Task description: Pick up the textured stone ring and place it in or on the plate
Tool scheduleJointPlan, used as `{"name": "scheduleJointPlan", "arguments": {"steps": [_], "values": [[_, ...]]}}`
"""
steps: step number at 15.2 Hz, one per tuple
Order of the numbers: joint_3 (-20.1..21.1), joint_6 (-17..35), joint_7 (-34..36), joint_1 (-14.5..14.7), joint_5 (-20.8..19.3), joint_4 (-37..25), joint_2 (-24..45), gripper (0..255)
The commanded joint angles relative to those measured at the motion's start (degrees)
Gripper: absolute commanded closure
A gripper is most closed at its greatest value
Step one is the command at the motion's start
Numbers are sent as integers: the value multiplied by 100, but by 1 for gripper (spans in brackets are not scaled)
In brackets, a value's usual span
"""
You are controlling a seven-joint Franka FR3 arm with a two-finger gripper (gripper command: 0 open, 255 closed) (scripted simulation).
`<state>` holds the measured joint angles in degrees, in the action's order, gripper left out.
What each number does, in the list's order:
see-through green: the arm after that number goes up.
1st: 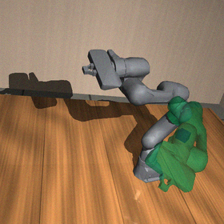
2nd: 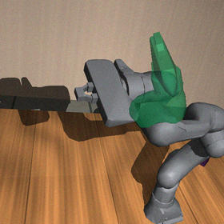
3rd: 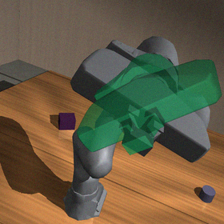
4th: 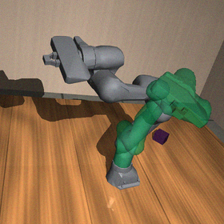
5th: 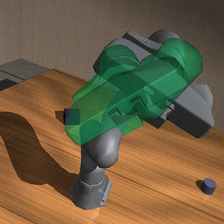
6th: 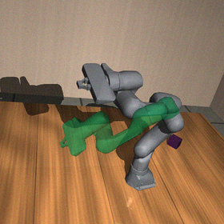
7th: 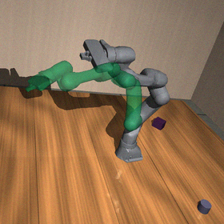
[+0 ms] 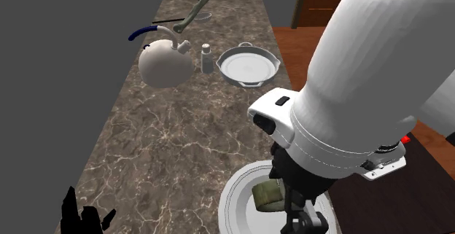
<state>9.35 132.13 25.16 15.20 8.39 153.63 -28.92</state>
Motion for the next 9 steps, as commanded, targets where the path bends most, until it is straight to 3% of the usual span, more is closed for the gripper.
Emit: {"name": "scheduleJointPlan", "arguments": {"steps": [1, 2, 9], "values": [[-58, -447, -18, -14, -29, -169, -267, 0], [-76, -629, -16, -18, -41, -257, -361, 0], [-76, -629, -16, -18, -41, -257, -361, 0]]}}
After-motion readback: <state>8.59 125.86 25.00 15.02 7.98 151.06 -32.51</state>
